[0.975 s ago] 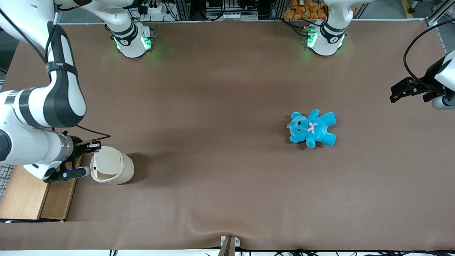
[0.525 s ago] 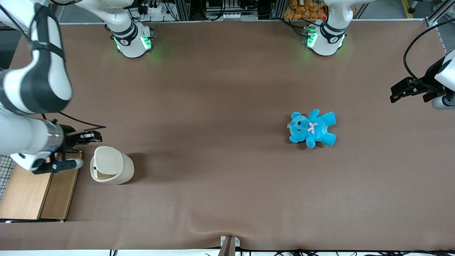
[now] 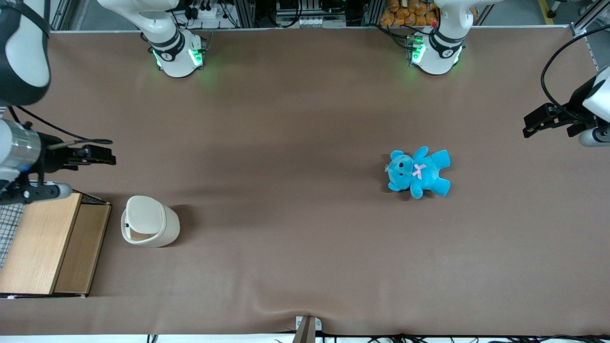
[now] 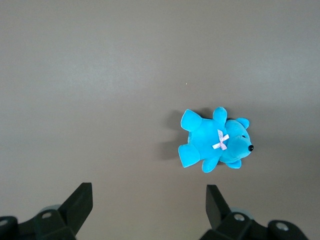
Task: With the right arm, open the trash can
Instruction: 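Release the lid and withdraw the right gripper away from the can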
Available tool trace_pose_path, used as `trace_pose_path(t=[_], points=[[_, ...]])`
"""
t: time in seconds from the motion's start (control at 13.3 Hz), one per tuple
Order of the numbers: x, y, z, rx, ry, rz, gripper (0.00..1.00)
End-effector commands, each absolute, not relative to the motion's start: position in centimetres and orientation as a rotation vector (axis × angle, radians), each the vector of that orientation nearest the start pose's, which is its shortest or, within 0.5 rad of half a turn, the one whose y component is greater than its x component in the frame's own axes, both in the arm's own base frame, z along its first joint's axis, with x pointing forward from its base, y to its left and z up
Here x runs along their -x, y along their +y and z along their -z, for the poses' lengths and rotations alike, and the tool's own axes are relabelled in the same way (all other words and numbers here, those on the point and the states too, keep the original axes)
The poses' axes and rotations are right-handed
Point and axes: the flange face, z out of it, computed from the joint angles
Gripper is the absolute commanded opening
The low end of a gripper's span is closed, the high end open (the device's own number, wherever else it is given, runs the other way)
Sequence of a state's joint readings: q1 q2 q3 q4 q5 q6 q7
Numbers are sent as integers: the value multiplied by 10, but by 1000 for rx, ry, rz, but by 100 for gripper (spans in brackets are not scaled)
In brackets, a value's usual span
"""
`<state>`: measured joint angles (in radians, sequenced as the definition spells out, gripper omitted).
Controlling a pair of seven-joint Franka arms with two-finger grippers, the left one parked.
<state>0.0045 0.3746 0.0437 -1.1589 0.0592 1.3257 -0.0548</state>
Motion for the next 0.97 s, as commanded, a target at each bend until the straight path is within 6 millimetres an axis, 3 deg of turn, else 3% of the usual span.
trace_pose_path(t=[0.0, 0.38, 0.9], points=[[-611, 17, -604, 3049, -113, -271, 100], [-552, 3, -643, 3064, -73, -200, 100], [-505, -4, -659, 3082, -41, -170, 100]])
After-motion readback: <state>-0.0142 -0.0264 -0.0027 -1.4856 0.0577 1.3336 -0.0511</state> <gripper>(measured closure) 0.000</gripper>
